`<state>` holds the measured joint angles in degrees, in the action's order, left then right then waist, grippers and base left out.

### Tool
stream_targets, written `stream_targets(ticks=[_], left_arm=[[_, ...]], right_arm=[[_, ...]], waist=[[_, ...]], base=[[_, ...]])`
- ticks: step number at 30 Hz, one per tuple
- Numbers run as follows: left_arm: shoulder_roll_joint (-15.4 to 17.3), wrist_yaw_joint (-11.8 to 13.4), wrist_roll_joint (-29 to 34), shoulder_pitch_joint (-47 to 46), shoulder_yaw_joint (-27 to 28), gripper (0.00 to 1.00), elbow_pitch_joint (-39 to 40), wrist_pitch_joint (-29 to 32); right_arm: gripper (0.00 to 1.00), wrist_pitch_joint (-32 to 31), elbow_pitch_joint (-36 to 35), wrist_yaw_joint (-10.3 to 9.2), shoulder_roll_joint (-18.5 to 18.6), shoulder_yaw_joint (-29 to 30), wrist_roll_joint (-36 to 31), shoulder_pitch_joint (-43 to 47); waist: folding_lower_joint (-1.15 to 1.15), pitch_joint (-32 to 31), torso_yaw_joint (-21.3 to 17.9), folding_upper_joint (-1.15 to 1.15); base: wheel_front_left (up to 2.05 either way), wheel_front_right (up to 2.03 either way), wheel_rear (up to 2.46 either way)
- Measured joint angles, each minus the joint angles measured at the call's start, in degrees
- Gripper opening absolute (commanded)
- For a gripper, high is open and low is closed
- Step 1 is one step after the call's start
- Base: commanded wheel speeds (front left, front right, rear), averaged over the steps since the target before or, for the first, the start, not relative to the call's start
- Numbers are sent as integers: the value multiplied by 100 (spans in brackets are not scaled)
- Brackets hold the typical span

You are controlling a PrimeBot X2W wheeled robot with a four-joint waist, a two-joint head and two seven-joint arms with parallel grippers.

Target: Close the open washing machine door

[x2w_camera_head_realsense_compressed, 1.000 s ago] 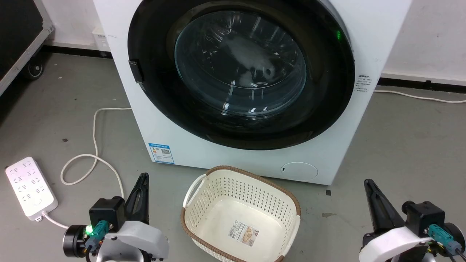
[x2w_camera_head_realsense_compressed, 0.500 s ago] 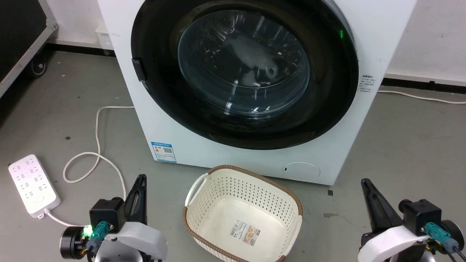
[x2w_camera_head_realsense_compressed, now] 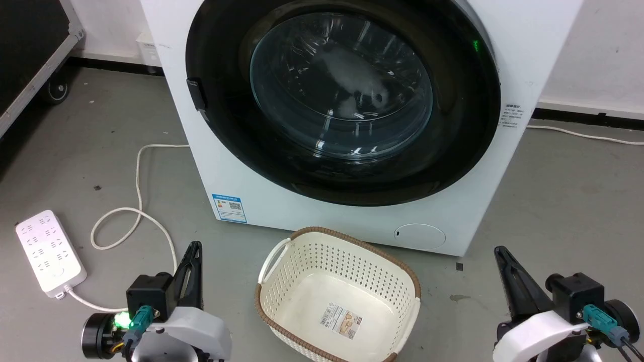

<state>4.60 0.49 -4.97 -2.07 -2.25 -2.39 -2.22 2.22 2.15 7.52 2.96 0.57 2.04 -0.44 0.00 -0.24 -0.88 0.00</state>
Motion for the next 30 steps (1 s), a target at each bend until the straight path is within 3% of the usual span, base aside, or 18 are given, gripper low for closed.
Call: stream_targets(ticks=[30], left_arm=[[-166, -21, 482, 126, 209, 0, 213, 221]], right_arm=[[0, -219, -187, 0, 0, -56, -160, 0]], waist=[[0, 24, 88, 0]], base=[[0, 0, 0]])
